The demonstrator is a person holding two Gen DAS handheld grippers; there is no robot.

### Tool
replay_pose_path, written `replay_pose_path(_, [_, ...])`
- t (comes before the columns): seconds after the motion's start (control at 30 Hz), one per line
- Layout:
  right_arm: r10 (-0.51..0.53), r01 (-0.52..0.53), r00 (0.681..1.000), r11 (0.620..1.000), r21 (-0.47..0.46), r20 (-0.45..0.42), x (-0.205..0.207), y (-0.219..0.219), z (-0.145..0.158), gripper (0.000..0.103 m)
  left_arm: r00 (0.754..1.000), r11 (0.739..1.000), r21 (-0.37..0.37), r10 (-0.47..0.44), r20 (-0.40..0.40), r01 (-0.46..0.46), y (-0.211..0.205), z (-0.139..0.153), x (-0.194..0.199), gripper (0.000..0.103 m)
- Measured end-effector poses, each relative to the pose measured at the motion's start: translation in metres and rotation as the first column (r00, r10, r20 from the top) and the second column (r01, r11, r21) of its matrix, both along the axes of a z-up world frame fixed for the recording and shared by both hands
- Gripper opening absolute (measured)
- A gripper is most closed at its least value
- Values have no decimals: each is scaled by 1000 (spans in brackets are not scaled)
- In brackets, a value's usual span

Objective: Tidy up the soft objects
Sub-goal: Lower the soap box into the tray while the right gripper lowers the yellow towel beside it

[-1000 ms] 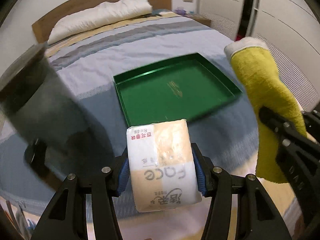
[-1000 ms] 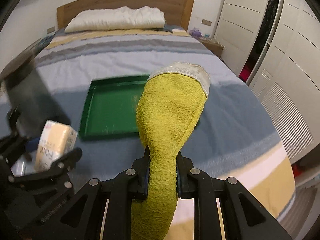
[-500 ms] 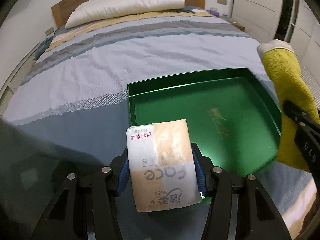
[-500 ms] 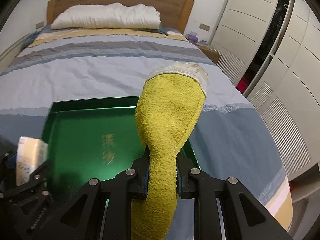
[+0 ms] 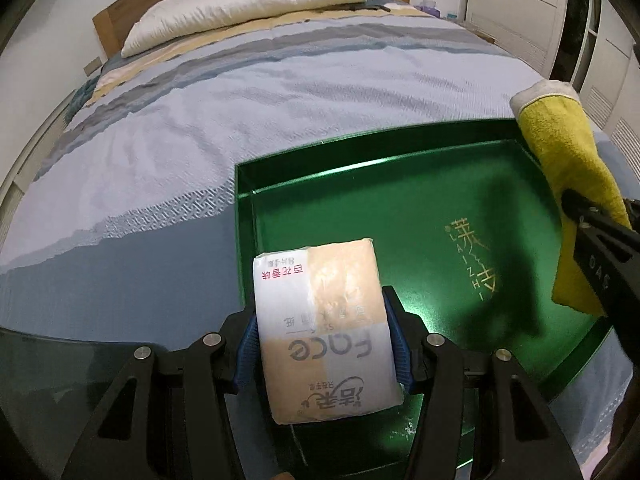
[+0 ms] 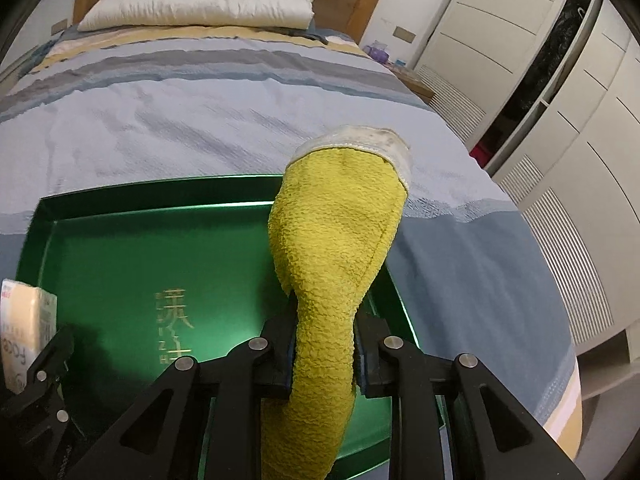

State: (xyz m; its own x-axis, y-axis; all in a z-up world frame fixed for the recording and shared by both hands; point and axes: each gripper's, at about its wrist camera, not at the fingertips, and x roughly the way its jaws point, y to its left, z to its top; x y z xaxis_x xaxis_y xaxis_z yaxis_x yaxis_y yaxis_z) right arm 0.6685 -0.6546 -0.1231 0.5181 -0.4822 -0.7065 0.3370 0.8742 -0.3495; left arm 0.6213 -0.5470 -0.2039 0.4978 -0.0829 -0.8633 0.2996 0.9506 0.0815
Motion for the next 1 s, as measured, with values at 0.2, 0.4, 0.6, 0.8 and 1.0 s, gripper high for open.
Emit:
replay_pose_path(0.2, [-11,11,1000,1000,27,10,4,-7,-8,34,1000,1000,-5,-14,13,14,-4,-2,-2,49])
replay_pose_path(0.4, [-16,15,999,999,48,37,-5,-19,-1,34,999,1000,-7,-21,35,22,-8,1,-7,50])
replay_pose_path(0.6, [-8,5,999,998,62,50,-18,-24,-2,35,999,1000,-11,-11,39,12,-11,3,-7,50])
replay_pose_path(0.8, [8,-14,997,996,90,75,-24,-26,0,42,997,1000,2,-7,72,7,-14,5,-9,50])
replay_pose_path(1.0, [5,-15,995,995,102,95,-30,-31,2,48,993,1000,2,3,114,-3,-14,10,-13,51])
